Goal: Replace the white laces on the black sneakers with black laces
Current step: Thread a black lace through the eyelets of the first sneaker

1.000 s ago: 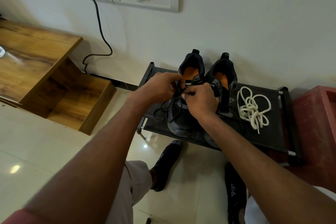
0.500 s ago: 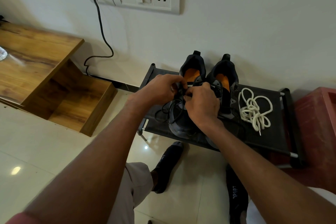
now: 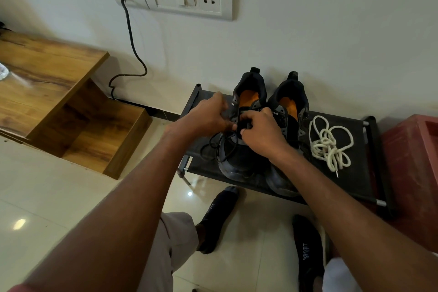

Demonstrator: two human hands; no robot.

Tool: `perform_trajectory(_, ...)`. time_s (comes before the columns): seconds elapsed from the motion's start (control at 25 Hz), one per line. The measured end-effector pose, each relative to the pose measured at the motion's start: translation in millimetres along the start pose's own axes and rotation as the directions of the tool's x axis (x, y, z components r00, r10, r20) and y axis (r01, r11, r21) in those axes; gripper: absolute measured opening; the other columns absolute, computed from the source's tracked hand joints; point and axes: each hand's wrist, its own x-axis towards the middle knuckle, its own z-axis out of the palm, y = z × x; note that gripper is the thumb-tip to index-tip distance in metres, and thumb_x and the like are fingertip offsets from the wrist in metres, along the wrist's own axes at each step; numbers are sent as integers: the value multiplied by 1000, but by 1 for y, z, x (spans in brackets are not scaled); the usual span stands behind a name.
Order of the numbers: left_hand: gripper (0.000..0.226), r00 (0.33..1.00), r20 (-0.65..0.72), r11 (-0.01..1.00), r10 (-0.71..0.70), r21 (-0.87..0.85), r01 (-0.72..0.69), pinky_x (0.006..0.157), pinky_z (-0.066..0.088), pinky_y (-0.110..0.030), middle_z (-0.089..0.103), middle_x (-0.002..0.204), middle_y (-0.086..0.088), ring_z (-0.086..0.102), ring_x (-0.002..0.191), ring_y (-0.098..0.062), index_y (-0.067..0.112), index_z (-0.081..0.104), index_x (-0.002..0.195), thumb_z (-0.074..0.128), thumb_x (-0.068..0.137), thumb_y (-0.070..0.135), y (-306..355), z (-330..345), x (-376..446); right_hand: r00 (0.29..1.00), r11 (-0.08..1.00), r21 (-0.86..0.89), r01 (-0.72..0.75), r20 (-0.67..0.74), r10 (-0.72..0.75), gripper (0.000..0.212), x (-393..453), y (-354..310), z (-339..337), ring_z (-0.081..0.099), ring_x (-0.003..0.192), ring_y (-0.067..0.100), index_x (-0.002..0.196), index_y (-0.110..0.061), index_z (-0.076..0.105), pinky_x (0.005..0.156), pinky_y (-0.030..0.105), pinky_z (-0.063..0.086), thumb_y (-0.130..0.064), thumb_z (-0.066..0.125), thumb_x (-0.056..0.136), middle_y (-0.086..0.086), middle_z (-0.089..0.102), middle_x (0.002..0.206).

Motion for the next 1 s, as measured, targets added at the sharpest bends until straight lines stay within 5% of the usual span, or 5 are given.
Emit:
perform_trajectory(0.36,28,985,-170,990,-33,-139,9,60,38,-25,60,68,1,54,65,-14,17,57,71,71,94,14,21,-9,-5,962,952,-229,203,228,-151,108,-5,15,-27,52,133,32,160,-28,25,106,46,51,-44,92,76,0,31,145)
perform_trajectory(0.52,23,939,-323,308,-116,-911,-275,58,43,-29,70,77,-12,63,63,-22,15,48,87,47,110,20,46,-44,-18,956,956,-192,223,236,-176,107,-5,20,-28,50,138,32,159,-29,26,111,48,48,-41,93,75,1,30,148)
perform_trajectory(0.68,42,957,-290,978,-23,-207,-39,57,41,-27,63,68,3,56,60,-12,14,64,83,70,92,55,30,-16,-6,957,951,-214,225,230,-175,105,-9,18,-29,52,134,31,159,-28,26,108,45,50,-41,91,77,2,31,145)
perform_trajectory(0.8,32,999,14,981,-37,193,34,58,43,-27,63,71,0,61,73,-20,15,66,73,82,86,38,14,3,3,961,944,-242,223,219,-170,106,-10,17,-29,53,132,32,161,-28,25,105,43,51,-41,90,79,2,31,146)
perform_trajectory(1.0,21,953,-303,954,-25,-291,-67,71,49,-29,68,72,6,63,73,-13,24,66,74,78,90,23,30,-25,-6,957,947,-232,223,239,-167,105,-9,19,-30,51,136,33,160,-28,26,110,47,49,-41,91,78,4,31,148)
